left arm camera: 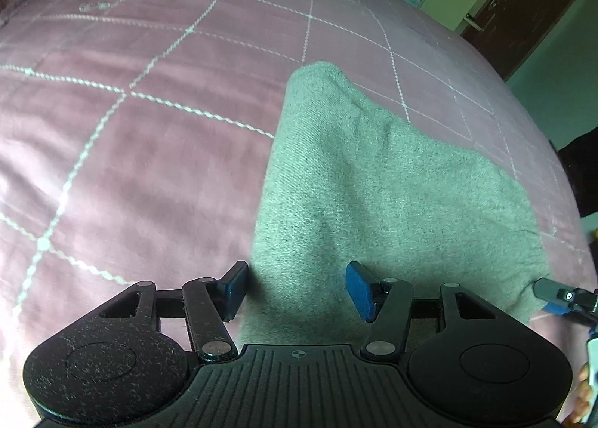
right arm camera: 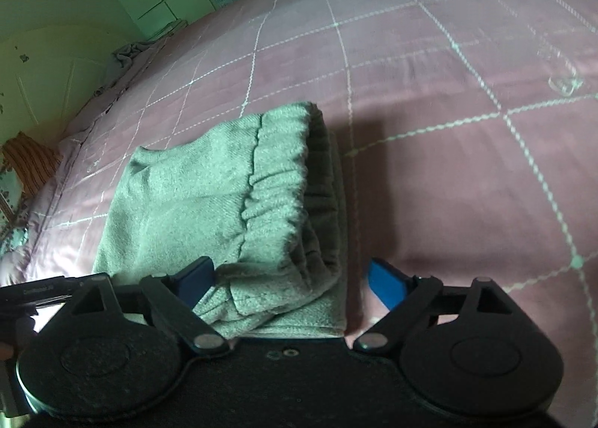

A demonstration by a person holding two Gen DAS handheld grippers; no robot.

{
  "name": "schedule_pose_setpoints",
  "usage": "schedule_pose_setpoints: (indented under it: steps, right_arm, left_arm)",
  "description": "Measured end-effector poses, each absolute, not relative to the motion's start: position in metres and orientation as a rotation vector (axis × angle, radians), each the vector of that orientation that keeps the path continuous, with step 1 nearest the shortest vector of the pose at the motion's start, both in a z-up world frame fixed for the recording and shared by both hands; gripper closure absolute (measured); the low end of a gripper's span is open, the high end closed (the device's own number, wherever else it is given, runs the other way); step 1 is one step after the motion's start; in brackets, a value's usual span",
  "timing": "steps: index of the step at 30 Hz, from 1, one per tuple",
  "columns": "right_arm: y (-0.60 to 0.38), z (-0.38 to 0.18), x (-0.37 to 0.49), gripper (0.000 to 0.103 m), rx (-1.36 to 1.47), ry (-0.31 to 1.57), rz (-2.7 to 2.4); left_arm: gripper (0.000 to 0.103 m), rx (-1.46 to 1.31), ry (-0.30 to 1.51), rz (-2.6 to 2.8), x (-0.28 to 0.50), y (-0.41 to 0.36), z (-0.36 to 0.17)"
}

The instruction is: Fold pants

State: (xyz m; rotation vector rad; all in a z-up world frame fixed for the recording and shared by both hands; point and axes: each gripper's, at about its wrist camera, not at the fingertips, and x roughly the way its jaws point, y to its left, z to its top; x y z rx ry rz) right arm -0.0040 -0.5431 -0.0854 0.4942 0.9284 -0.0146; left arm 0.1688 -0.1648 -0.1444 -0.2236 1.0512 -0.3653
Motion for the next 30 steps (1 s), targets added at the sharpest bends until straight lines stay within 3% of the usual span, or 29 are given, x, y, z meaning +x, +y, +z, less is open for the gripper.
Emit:
schedule_pose_setpoints:
  steps: [15,16,17,18,20,25,30]
  right_arm:
    - [-0.576,-0.120,0.008,0.010,0.757,0.961,0.103]
    - [-0.576,-0.122,0.010,0.016,0.767,0.958,0.105]
    - [-0.575,-0.123,0.012,0.034,0.778,0.950,0.108]
    - [-0.575,-0.123,0.013,0.036,0.805,0.943,0.121]
    - [-0.571,-0.117,0.013,0.043,0.793,0.923,0.149]
    - [-0.579,-0.129,0.020,0.032,0.834,0.941,0.188]
    - [-0.568,-0.136,0.035,0.030,0.808,0.906,0.161]
  left_arm:
    - [0.047,-0.421,1.156,-0.559,0.201,-0.157,-0.174]
    - [0.047,-0.424,1.155,-0.567,0.201,-0.160,-0.173]
    - [0.050,-0.428,1.151,-0.574,0.199,-0.161,-0.172]
    - [0.062,-0.434,1.146,-0.584,0.198,-0.161,-0.171]
    - [0.063,-0.465,1.147,-0.604,0.200,-0.159,-0.171]
    - [0.063,-0.454,1.161,-0.596,0.206,-0.169,-0.183]
    - [0.051,-0.472,1.133,-0.550,0.206,-0.187,-0.187]
